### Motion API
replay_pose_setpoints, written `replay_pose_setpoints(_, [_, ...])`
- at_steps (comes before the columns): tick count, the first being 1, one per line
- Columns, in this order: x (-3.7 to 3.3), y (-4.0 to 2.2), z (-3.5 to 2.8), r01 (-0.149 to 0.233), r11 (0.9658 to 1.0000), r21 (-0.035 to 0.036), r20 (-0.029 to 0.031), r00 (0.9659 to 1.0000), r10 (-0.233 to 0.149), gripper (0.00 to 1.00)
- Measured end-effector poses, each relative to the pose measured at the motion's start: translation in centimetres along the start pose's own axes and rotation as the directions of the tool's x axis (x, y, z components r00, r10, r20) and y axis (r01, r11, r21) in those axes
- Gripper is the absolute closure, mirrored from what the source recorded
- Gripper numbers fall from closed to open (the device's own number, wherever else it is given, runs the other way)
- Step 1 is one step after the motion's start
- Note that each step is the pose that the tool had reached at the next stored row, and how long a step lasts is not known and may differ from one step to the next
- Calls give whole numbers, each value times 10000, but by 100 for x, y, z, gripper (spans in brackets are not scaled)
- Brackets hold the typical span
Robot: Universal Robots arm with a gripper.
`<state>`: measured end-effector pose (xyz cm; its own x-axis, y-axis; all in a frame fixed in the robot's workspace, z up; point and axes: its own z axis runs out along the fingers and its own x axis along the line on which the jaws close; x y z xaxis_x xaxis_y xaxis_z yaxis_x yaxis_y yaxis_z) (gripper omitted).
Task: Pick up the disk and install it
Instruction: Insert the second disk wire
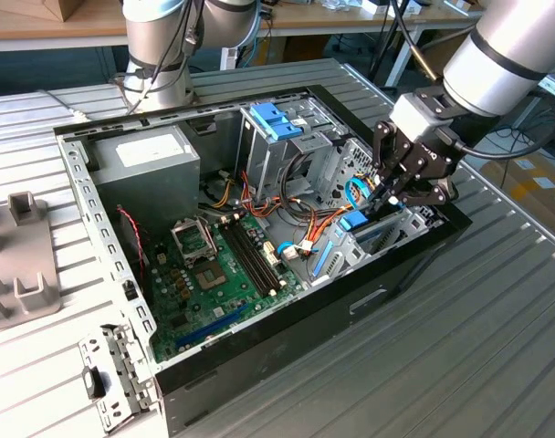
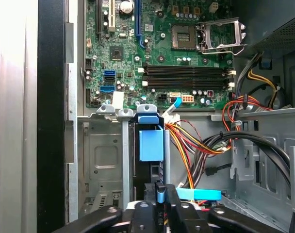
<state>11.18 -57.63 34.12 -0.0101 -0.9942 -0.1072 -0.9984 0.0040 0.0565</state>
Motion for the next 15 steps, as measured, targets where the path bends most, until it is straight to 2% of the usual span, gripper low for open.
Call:
replay_pose_setpoints(1, [0,0,-3,0,10000,0,-7,10000,0,70])
replay_pose_setpoints(5, [-3,1,-28,1,10000,0,-6,10000,-1,70])
replay_pose_setpoints(8, [-14,7,-130,0,10000,0,-8,10000,0,70])
replay_pose_setpoints(10, [-19,9,-157,0,10000,0,-7,10000,0,70])
replay_pose_setpoints(11, [-20,9,-157,0,10000,0,-6,10000,0,71])
replay_pose_setpoints(13, [-20,9,-157,1,10000,-1,7,10000,-1,85])
replay_pose_setpoints(14, [-20,8,-153,3,10000,-8,45,10000,-3,89])
replay_pose_setpoints(15, [-17,5,-143,2,10000,-23,73,10000,-2,89])
